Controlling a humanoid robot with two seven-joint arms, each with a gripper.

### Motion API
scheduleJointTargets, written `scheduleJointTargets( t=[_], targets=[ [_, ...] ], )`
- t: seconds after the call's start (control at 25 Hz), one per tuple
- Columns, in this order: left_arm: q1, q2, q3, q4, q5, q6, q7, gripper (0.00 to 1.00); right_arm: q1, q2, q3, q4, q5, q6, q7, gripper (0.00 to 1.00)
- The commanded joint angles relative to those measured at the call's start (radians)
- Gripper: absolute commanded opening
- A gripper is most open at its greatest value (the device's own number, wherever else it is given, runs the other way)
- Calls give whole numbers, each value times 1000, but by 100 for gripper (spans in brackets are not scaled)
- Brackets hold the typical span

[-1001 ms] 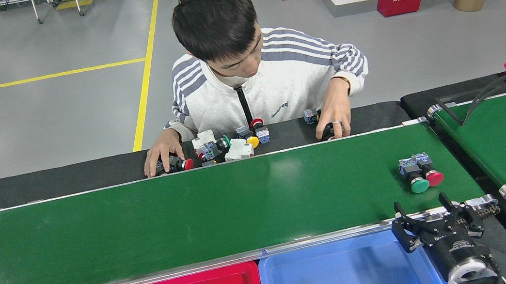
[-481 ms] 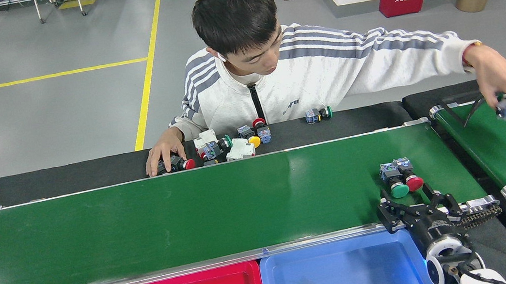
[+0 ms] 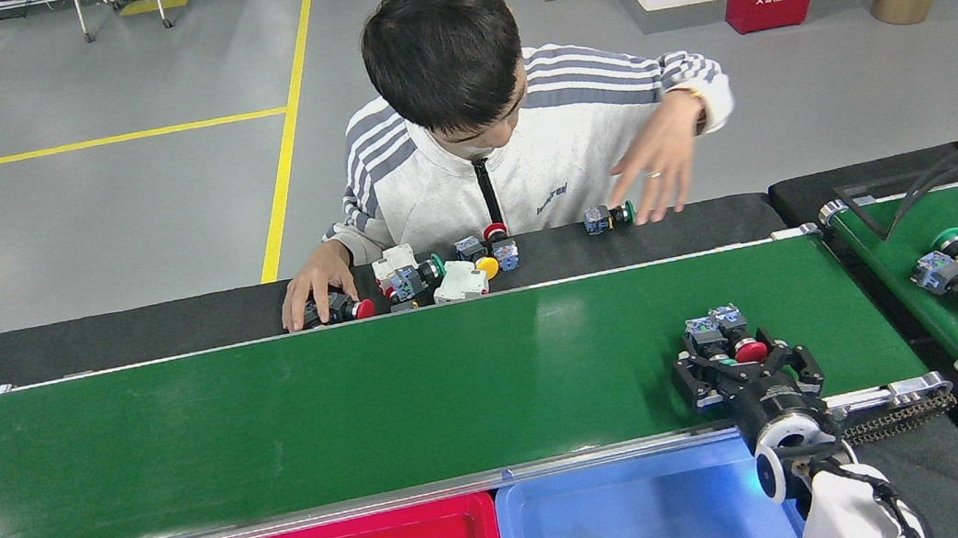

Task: Pick switch part from conveyor to tray
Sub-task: 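Reach the right gripper to a switch on the belt and grasp it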

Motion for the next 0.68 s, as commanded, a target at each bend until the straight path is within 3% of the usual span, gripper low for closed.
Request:
scheduleJointTargets(
  t=[0.0,0.04,0.12,0.32,0.48,0.64],
  targets=[
    [-5,10,2,-8,-2,-4,8,100,-19,5,2,2,-5,-10,-5,25],
    [-7,10,2,-8,-2,-4,8,100,-18,7,5,2,-6,-12,-7,14],
    [-5,10,2,-8,-2,-4,8,100,-18,8,5,-1,-11,-16,-10,6],
    [4,4,2,-10,-2,-4,8,100,-12,18,11,-67,-18,-156,-54,2],
    [6,7,2,-10,-4,-4,8,100,14,30,102,-196,-17,-449,-57,2],
    [4,12,4,-10,-2,-4,8,100,14,100,260,-219,-15,-717,-53,3]
  ],
)
